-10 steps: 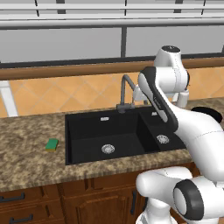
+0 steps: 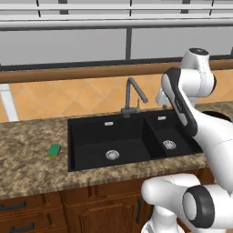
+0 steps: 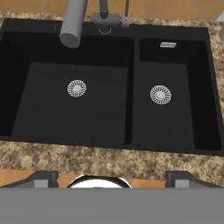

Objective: Pick the pan and sponge and place them into the sink. Then turn on the water.

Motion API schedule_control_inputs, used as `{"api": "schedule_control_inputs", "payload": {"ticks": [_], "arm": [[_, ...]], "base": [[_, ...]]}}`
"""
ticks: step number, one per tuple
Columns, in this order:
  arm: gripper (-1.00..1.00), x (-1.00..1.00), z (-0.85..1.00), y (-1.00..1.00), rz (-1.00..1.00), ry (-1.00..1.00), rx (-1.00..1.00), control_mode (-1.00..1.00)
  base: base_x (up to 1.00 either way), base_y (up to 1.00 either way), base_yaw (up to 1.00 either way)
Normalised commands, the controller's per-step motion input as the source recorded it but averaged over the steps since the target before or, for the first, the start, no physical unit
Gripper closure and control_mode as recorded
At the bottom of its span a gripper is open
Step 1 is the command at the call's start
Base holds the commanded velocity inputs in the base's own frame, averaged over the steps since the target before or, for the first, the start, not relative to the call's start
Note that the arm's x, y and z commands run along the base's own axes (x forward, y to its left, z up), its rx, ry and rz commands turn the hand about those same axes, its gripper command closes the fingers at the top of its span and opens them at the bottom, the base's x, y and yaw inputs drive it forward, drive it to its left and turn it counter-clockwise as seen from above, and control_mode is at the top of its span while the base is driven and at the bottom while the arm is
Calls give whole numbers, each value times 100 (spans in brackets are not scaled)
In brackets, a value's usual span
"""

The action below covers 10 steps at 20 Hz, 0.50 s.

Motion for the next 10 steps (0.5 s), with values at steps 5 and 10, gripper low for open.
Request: {"api": "schedule_control_inputs", "payload": {"ticks": [5, 10], "arm": [[-100, -40, -12, -96, 0, -2, 0, -100], [-100, -35, -19, -86, 0, -1, 0, -100]], "base": [[0, 0, 0], [0, 0, 0]]}}
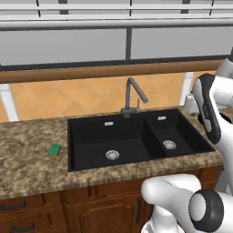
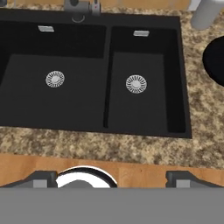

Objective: Pick the pan and sponge and place them into the sink. Then turn on the water.

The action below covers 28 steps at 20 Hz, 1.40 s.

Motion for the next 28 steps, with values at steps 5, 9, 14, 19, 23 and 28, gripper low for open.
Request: {"api": "schedule_control_inputs", "payload": {"ticks": [5, 9, 14, 19, 23, 28], "arm": [[-100, -11, -17, -65, 0, 0, 0, -100], [-100, -2, -14, -66, 0, 3, 0, -100], [-100, 0, -29, -65, 0, 0, 0, -100], [-100, 2, -41, -53, 0, 4, 0, -100], [-100, 15, -47, -41, 0, 7, -1, -100], [-100, 21, -44, -42, 0, 8, -1, -100]], "base": [[0, 0, 0], [0, 0, 0], [0, 0, 0], [0, 0, 0], [0, 0, 0], [0, 0, 0]]}}
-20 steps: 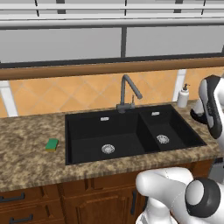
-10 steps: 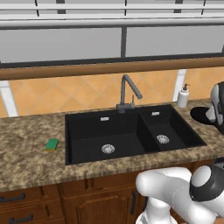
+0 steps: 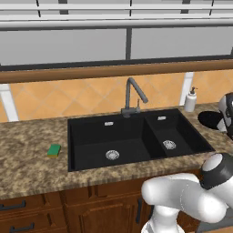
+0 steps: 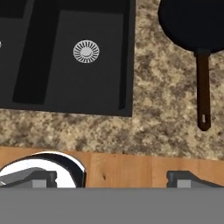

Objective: Pick the pan and sponge and place them into the sink. Then turn on the water.

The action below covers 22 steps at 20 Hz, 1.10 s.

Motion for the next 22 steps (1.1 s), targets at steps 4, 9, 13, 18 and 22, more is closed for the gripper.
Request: {"api": "schedule_control_inputs", "payload": {"ticks": [4, 9, 13, 18, 22], "arm": [[-100, 26, -32, -47, 0, 4, 0, -100], [-100, 27, -31, -43, 0, 4, 0, -100], [-100, 27, -30, -40, 0, 5, 0, -100], [-100, 24, -25, -43, 0, 3, 0, -100], [-100, 24, -23, -34, 0, 5, 0, -100]], "base": [[0, 0, 0], [0, 0, 0], [0, 0, 0], [0, 0, 0], [0, 0, 0]]}}
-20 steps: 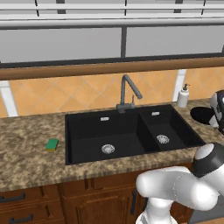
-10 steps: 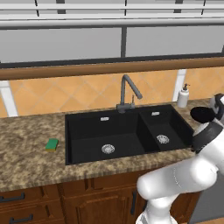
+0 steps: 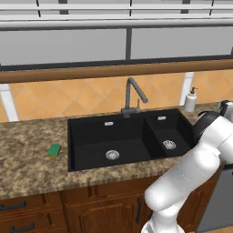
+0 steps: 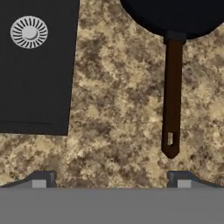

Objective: Pick the pan and sponge and place them into the sink. Then turn on the water.

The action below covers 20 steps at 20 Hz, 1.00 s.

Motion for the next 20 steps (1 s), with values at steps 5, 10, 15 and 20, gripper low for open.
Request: {"api": "schedule_control_inputs", "payload": {"ticks": [5, 10, 15, 20], "arm": [[-100, 22, -18, -26, 0, 5, 0, -100], [-100, 17, -6, -33, 0, 0, 0, -100], [-100, 15, -5, -32, 0, 0, 0, -100], [-100, 13, -34, -4, 0, 2, 0, -100]], "base": [[0, 0, 0], [0, 0, 0], [0, 0, 0], [0, 0, 0]]}}
